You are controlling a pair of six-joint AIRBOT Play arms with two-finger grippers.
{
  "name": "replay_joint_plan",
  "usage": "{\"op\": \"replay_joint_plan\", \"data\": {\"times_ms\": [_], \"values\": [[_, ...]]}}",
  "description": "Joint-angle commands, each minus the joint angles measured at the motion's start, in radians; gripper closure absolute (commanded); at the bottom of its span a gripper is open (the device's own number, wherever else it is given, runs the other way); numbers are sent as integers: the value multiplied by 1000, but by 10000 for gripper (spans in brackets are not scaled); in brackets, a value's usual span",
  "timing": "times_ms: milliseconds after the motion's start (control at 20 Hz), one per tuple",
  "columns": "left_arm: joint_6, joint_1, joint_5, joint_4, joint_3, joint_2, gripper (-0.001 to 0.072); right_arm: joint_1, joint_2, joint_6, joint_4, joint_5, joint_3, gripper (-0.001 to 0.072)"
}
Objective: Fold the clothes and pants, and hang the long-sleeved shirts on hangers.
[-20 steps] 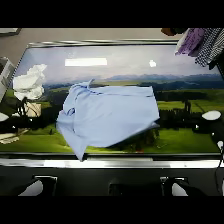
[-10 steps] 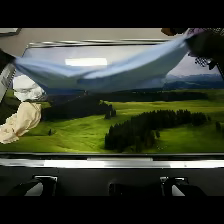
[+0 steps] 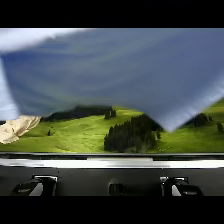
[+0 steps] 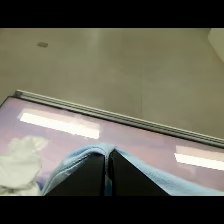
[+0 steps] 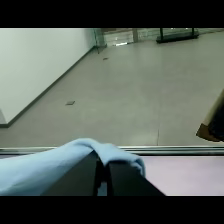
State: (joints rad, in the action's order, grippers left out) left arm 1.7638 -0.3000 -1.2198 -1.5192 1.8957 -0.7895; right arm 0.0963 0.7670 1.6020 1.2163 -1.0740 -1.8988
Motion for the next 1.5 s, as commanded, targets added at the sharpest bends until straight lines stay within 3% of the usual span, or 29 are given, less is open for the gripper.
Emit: {"op": "replay_joint_plan", "data": {"times_ms": [0,200,500,750,900,1100,1150,1250,1300,1450], "values": [[-9,1,3,-14,5,-24,689,-1,26,45,38,-21,-6,672],[-133,5,2,124,5,-229,689,-1,206,45,60,-150,-6,671],[-187,109,1,140,5,-698,688,-1,650,52,105,-251,-6,671],[-183,162,124,140,5,-1038,688,-1,993,52,103,-69,-6,671],[-183,183,206,153,6,-1149,687,-2,1141,52,53,44,-6,670],[-183,183,193,236,5,-1228,684,-1,1247,56,-3,58,-6,669],[-183,182,188,248,5,-1234,646,-1,1256,60,-3,50,-6,661],[-183,175,169,248,10,-1231,371,0,1249,63,-3,22,-6,536],[-182,165,135,248,27,-1226,278,6,1235,58,5,-13,-8,448],[-175,101,-40,248,99,-1193,254,46,1151,-67,-9,-132,-8,394]]}}
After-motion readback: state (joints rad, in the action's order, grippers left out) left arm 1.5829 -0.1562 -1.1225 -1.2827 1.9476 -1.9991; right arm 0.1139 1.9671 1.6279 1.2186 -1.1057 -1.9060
